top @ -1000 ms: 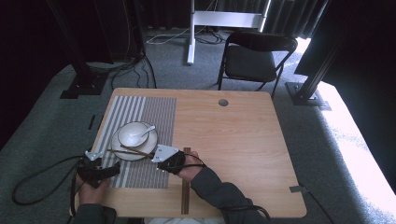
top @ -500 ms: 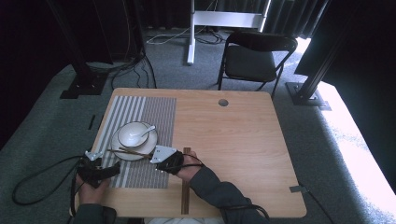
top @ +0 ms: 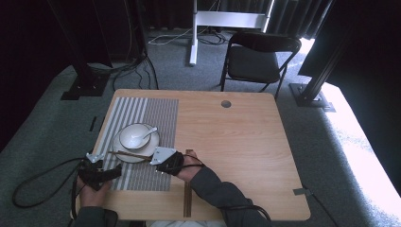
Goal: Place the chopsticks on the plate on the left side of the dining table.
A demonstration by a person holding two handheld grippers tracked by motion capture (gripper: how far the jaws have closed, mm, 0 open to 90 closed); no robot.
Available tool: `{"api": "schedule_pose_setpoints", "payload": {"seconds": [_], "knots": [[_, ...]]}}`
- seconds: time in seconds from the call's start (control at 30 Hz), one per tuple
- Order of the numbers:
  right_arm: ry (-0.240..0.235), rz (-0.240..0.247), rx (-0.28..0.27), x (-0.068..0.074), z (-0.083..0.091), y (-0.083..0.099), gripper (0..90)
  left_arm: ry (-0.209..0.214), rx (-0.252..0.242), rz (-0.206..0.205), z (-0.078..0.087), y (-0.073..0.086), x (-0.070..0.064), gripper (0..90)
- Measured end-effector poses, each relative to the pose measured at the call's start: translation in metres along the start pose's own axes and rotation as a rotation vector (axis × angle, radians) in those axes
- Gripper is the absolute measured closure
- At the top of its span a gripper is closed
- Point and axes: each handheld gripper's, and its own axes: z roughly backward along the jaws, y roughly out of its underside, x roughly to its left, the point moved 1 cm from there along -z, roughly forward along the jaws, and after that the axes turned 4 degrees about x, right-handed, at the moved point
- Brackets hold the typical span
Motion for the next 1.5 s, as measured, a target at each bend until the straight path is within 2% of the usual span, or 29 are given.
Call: {"api": "schedule_pose_setpoints", "payload": {"seconds": [1.5], "knots": [[-0.022, 0.032, 0.029, -0.006, -0.019, -0.010, 84.2, 0.000, 0.000, 0.000, 0.000, 0.000, 0.000, 0.3]]}}
